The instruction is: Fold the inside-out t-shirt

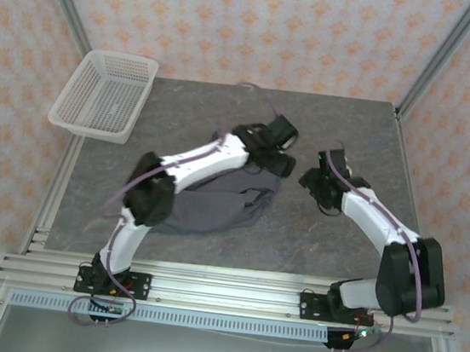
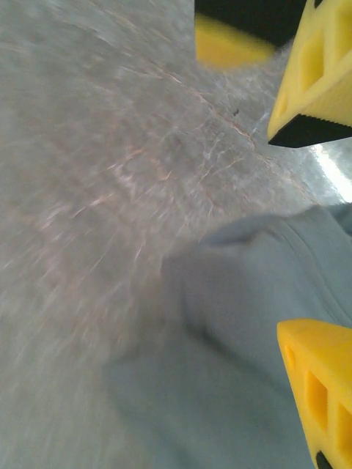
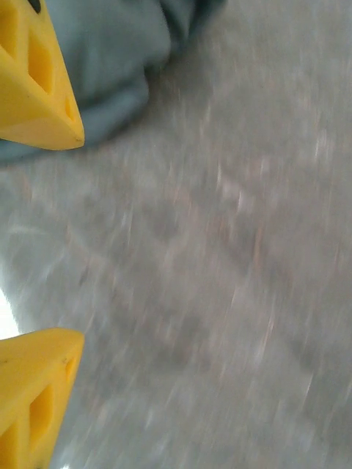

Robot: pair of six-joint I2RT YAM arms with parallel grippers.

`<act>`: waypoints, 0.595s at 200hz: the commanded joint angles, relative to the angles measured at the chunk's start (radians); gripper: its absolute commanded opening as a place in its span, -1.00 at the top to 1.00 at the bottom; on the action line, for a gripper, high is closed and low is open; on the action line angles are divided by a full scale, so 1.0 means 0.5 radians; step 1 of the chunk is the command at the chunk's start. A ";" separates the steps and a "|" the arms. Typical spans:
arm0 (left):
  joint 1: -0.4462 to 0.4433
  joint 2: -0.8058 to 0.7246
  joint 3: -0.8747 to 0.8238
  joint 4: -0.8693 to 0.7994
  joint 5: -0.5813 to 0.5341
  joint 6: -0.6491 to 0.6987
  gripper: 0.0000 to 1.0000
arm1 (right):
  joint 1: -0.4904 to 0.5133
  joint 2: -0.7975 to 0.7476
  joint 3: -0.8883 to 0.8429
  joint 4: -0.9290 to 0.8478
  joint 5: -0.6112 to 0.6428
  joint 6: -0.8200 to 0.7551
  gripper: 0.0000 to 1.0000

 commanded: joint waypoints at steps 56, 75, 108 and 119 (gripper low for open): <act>0.017 0.378 0.483 -0.472 -0.383 0.130 0.91 | -0.092 -0.589 -0.114 -0.218 0.073 0.114 -0.31; 0.028 0.288 0.480 -0.472 -0.340 0.151 1.00 | -0.092 -0.584 -0.098 -0.162 0.041 0.161 -0.30; 0.115 -0.072 0.569 -0.356 0.339 0.045 1.00 | -0.092 -0.550 -0.032 -0.140 0.069 0.155 -0.30; 0.139 -0.228 0.599 -0.282 0.628 0.023 1.00 | -0.092 -0.544 0.002 -0.150 0.092 0.135 -0.30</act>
